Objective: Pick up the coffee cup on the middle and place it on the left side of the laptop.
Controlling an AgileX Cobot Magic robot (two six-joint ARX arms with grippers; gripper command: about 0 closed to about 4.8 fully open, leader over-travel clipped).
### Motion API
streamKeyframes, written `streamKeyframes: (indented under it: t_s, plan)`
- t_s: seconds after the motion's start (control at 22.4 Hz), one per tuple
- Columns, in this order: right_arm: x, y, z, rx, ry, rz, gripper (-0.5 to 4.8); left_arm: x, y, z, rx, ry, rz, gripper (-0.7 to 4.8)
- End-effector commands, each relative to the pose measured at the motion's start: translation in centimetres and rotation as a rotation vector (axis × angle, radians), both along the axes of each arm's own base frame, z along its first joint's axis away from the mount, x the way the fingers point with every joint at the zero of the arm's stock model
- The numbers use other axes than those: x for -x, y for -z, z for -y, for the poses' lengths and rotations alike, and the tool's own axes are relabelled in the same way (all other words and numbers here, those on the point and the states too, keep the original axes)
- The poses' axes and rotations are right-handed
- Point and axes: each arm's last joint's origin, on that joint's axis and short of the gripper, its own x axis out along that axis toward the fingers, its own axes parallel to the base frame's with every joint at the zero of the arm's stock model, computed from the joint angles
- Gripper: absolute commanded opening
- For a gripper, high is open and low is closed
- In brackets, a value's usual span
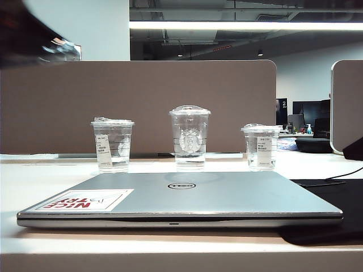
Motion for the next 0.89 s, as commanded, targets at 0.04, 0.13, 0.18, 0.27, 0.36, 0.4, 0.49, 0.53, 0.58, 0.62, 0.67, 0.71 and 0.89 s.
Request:
streamKeyframes:
  t_s: [0.04,0.13,0.18,0.27,0.36,0.4,0.49,0.53,0.58,0.62,0.67,0.71,0.89]
  plan:
    - [0.0,0.0,0.0,-0.006,0.000,0.014,-0.05,-5.0,-0.1,2.7,-0.006,0.009,0.051,4.52]
    - [0.0,-0.1,0.0,-0.007,0.001,0.015,-0.05,-9.8,1.6,5.0,-0.027,0.018,0.006,4.79]
    - [0.0,-0.1,0.0,-0.007,0.000,0.015,-0.05,-11.2,2.2,5.7,-0.031,0.032,-0.013,4.79]
    - [0.0,-0.1,0.0,-0.007,0.001,0.015,-0.05,-14.7,3.5,7.5,-0.019,0.059,-0.064,4.79]
    - [0.0,-0.1,0.0,-0.007,0.000,0.015,-0.05,-17.6,4.8,8.9,0.009,0.063,-0.108,4.79]
    - [0.0,-0.1,0.0,-0.007,0.001,0.015,-0.05,-18.4,5.2,9.3,0.015,0.062,-0.117,4.79]
    - [0.0,-0.1,0.0,-0.007,0.001,0.015,-0.05,-20.9,6.3,10.5,0.040,0.061,-0.139,4.79]
    - [0.0,-0.1,0.0,-0.007,0.001,0.015,-0.05,-21.8,6.8,10.9,0.042,0.060,-0.140,4.79]
    - [0.0,-0.1,0.0,-0.007,0.001,0.015,-0.05,-22.6,7.1,11.3,0.040,0.057,-0.144,4.79]
    - [0.0,-0.1,0.0,-0.007,0.001,0.015,-0.05,-23.4,7.5,11.6,0.035,0.039,-0.154,4.79]
    - [0.0,-0.1,0.0,-0.007,0.001,0.015,-0.05,-24.0,7.8,11.8,0.031,0.012,-0.162,4.79]
    - [0.0,-0.1,0.0,-0.007,0.001,0.015,-0.05,-24.7,8.1,12.1,0.027,-0.009,-0.170,4.79]
    - [0.0,-0.1,0.0,-0.007,0.000,0.015,-0.05,-26.4,8.8,13.0,0.037,0.017,-0.153,4.79]
